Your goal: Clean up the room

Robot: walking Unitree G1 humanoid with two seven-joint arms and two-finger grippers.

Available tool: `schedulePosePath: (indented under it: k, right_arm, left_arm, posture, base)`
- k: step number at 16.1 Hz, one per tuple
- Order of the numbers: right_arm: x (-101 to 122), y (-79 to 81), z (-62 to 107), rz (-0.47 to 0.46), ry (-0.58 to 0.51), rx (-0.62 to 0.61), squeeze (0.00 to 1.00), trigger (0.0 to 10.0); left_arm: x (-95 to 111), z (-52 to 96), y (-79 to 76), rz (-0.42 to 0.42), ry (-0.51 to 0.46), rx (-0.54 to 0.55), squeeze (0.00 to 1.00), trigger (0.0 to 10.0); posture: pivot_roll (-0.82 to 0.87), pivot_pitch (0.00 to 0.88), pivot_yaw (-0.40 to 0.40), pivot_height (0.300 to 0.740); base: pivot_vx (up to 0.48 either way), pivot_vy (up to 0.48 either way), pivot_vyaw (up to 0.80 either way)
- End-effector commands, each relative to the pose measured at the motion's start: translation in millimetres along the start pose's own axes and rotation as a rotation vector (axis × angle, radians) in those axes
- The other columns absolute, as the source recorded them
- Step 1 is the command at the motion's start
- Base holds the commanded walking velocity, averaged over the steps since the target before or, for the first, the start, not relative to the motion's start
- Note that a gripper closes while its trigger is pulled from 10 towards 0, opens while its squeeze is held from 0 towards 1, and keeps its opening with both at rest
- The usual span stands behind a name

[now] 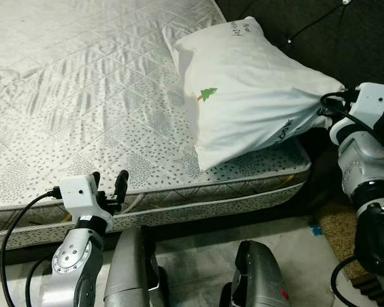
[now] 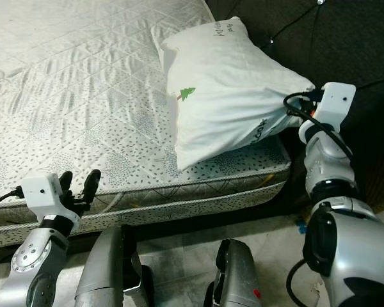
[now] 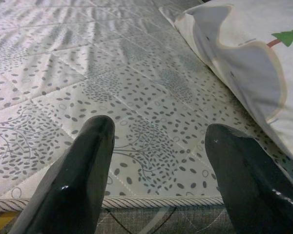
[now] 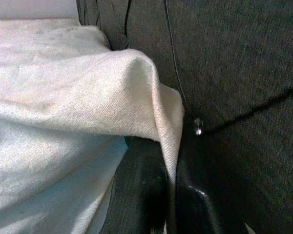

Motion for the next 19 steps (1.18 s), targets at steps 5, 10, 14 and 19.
schedulePosePath:
  k: [5,10,14,19]
  right_arm:
    - [-39.0,-32.5,31.2,-0.024,-0.026,-0.078,0.00,0.0]
    - [-61.8,-26.3,50.6,-0.020,-0.023,-0.060,0.00,0.0]
    - [-49.1,-6.9,33.7,-0.014,-0.016,0.023,0.00,0.0]
    - [6.9,9.2,1.8,-0.003,-0.078,0.082,0.00,0.0]
  left_arm:
    - [-3.8,1.0,1.5,-0.013,0.017,-0.008,0.00,10.0]
    - [-4.2,-3.4,-1.9,-0.015,0.021,-0.034,0.00,10.0]
    - [-3.8,-4.0,-2.6,-0.015,0.019,-0.033,0.00,10.0]
    - [-1.8,-1.9,2.0,-0.017,0.011,-0.007,0.00,10.0]
  posture:
    - [0.00,0.131,-0.011,0.560]
    - [-0.01,0.132,0.007,0.560]
    - [0.00,0.130,0.003,0.560]
    - [0.02,0.131,-0.020,0.560]
  base:
    - [0.000,0.000,0.00]
    - [0.000,0.000,0.00]
    - [0.000,0.000,0.00]
    - [0.000,0.000,0.00]
Point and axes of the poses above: a point about 5 cm out from each wrist's last joint towards the gripper, its own z axis pointing back from the gripper into the wrist, its own x axis along the axis of the wrist's last joint, y = z × x, the point moved 1 cm from there along -z, pointing out of the wrist towards the gripper, and after that the axes turned 3 degrees about -z, right-handed, at the moved point
